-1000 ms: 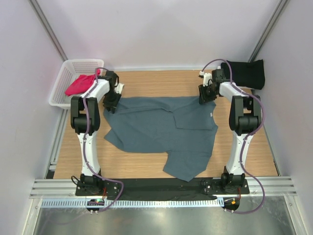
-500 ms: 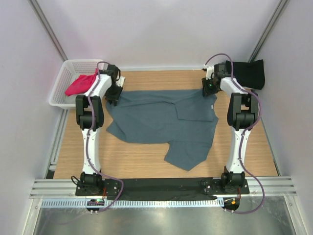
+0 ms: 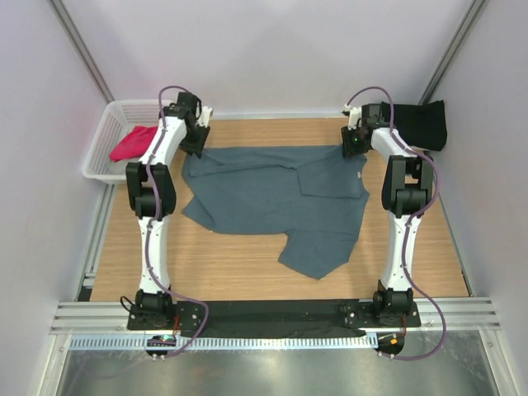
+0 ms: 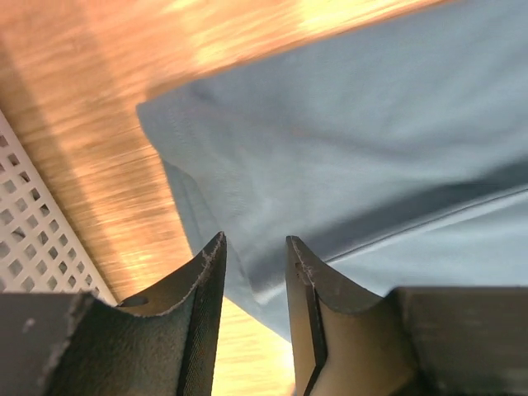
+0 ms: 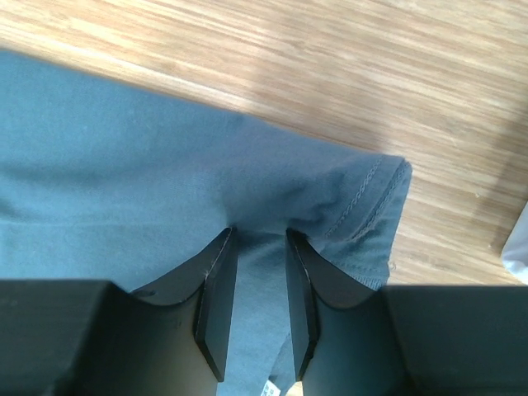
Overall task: Fold and stack the t-shirts
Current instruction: Fold the tshirt
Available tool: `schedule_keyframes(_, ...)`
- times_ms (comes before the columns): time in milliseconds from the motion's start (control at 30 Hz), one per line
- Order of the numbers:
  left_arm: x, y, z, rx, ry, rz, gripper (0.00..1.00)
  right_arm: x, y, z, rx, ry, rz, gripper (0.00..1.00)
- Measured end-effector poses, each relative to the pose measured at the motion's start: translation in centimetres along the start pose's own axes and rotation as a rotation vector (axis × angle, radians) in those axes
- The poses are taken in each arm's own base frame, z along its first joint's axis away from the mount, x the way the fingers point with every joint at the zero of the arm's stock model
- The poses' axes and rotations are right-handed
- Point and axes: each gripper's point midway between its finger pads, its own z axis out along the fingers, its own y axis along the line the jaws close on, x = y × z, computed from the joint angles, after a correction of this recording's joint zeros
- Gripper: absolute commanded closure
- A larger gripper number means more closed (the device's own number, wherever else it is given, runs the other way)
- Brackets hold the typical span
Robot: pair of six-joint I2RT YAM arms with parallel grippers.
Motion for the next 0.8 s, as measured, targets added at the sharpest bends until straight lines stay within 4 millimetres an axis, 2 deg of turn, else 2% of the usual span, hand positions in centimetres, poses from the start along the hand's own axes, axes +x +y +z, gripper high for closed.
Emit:
schedule_keyframes(167,-2.6,-2.6,-2.9,0.116,-0.099,-0.002,0.62,-0.3,0.4,-1.4,-0.007,-0.004,-0.001,0.64)
schedule_keyframes(333,-4.6,-6.0,-4.0,0.227,-0.158,0.024,0.62,-1.5,1.9,-3.5,-0.027,-0.029,-0.020,0.63)
schedule_keyframes(433,-4.5,-8.0,-3.2,0.283,-0.144,0.026,0.62,-2.5,3.7,-4.5,-0.051,-0.045,-0.046,0.63)
schedule_keyframes(567,-3.1,-9.8,-0.5,0.334,-0.084,0.024,0.63,-3.4,6.5,-5.4,-0.091,-0.064,-0.084,0.63)
schedule_keyframes(667,-1.8,-10.2,1.4,0.352,-0.035,0.008,0.63,-3.1,8.1,-5.5,-0.119,-0.057,-0.102,0.63)
schedule_keyframes(800,-0.5,-10.5,2.3,0.362,0.008,-0.006,0.63,-2.1,8.4,-5.3,-0.129,-0.033,-0.099,0.63)
